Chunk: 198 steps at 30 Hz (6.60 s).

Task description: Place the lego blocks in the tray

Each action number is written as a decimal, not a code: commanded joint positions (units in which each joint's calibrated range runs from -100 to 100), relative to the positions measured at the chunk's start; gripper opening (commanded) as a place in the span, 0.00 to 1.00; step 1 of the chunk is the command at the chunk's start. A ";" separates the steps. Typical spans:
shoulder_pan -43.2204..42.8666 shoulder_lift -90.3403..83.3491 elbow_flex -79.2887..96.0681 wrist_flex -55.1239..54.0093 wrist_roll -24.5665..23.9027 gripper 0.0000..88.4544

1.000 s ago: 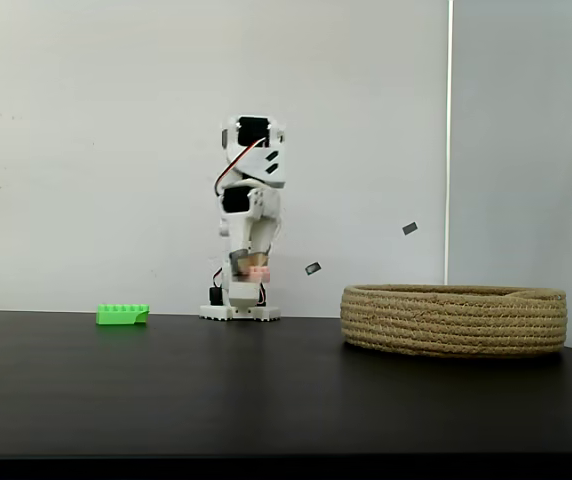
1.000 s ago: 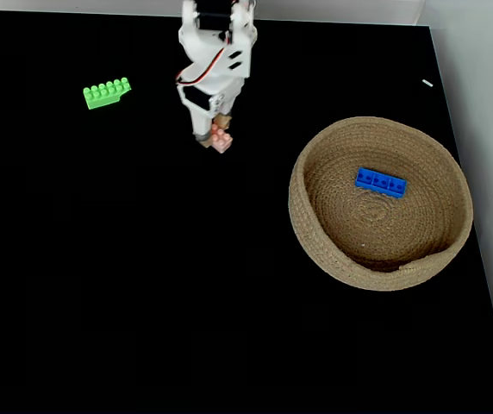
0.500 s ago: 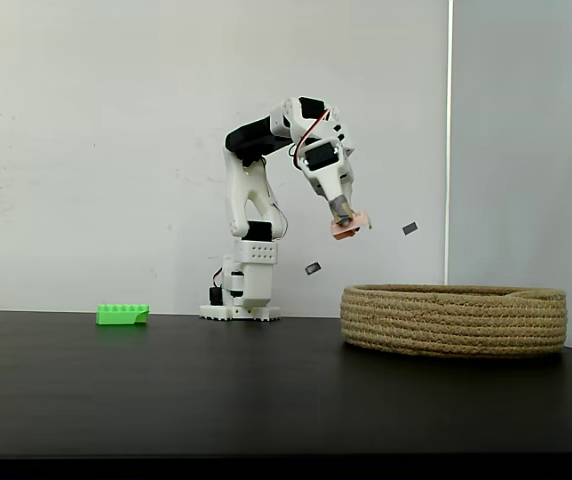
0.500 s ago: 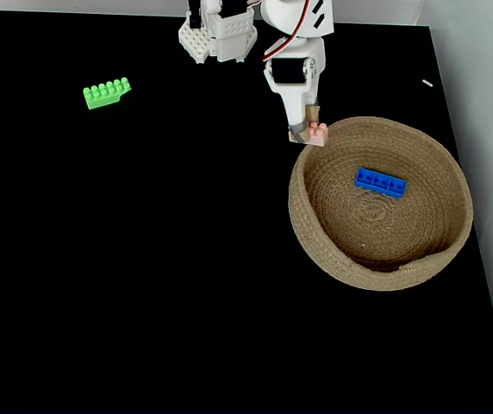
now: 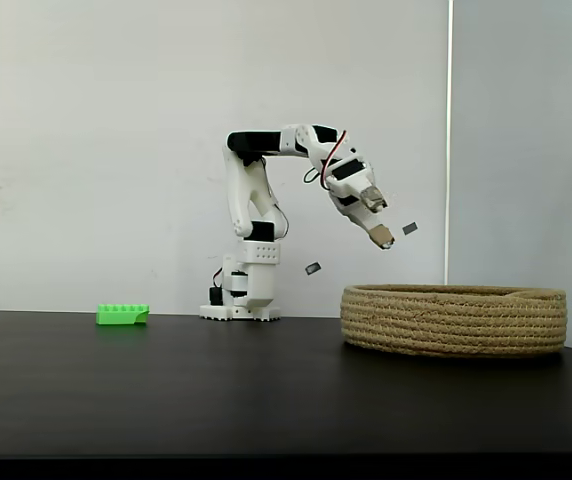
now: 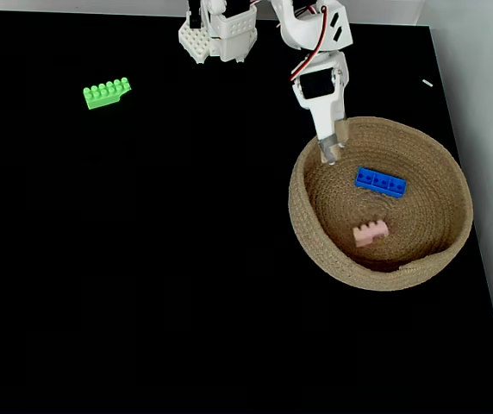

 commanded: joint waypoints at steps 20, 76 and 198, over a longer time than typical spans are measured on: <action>53.39 -12.22 4.22 32.67 43.17 0.54; 80.76 7.81 11.15 15.76 57.92 0.00; 30.06 -72.76 65.05 33.08 75.16 0.01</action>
